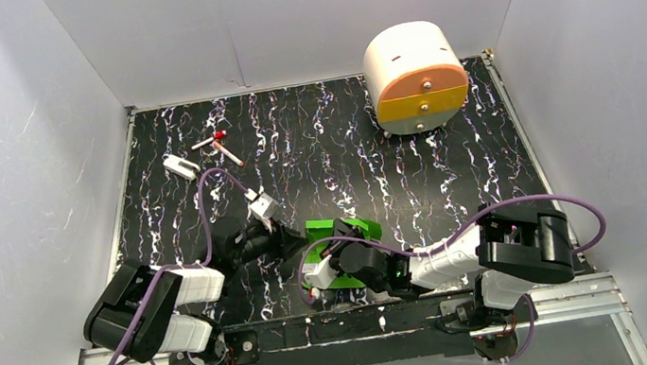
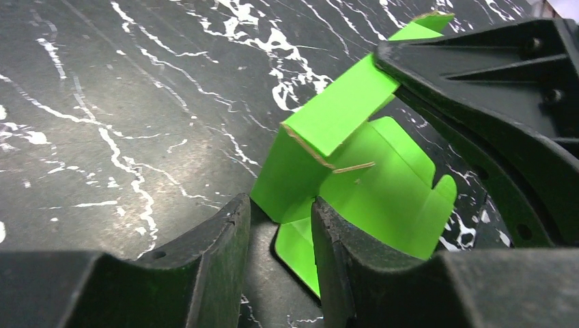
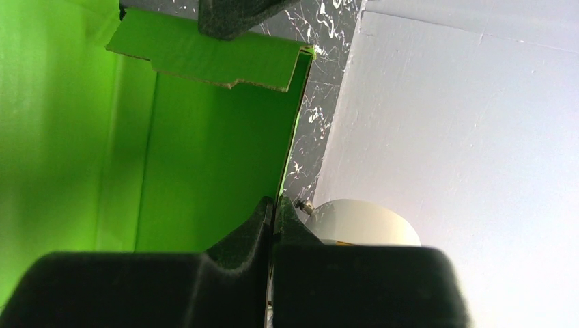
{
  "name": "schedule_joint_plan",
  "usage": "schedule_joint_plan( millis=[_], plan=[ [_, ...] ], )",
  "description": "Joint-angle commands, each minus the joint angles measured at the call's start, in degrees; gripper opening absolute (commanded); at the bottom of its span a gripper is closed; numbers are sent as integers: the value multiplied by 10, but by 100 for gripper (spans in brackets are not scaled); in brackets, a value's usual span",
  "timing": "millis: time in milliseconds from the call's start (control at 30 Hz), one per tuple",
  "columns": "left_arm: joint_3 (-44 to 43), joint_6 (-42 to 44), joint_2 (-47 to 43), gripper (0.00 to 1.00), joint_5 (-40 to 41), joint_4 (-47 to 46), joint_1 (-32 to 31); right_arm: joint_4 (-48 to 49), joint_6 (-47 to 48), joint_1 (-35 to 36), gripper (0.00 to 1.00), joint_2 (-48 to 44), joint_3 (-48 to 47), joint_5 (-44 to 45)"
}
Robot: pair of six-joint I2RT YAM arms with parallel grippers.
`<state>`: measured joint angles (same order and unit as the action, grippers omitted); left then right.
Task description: Fold the paper box
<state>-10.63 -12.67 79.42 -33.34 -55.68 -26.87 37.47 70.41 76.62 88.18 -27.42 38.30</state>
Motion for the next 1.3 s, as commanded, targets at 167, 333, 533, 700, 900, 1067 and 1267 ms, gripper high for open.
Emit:
schedule_joint_plan(
  millis=[167,333,533,700,900,1067,1267],
  plan=[
    [-31,37,2,38,-58,0,-10,-42,-3,5,0,9,3,-39],
    [-32,41,2,35,-39,1,-10,-42,-4,5,0,9,2,-39],
    [-32,39,6,33,-17,1,-11,-43,-4,5,0,10,1,-40],
    [-32,41,15,33,54,-8,-40,-45,-7,6,0,12,-1,-44],
    [-14,28,30,30,138,-79,-67,-30,0,10,0,25,2,-37],
    [-3,35,36,26,221,-123,-95,-4,10,13,0,39,8,-25],
    [4,49,51,19,335,-170,-133,11,15,17,0,47,7,-19]
  ],
)
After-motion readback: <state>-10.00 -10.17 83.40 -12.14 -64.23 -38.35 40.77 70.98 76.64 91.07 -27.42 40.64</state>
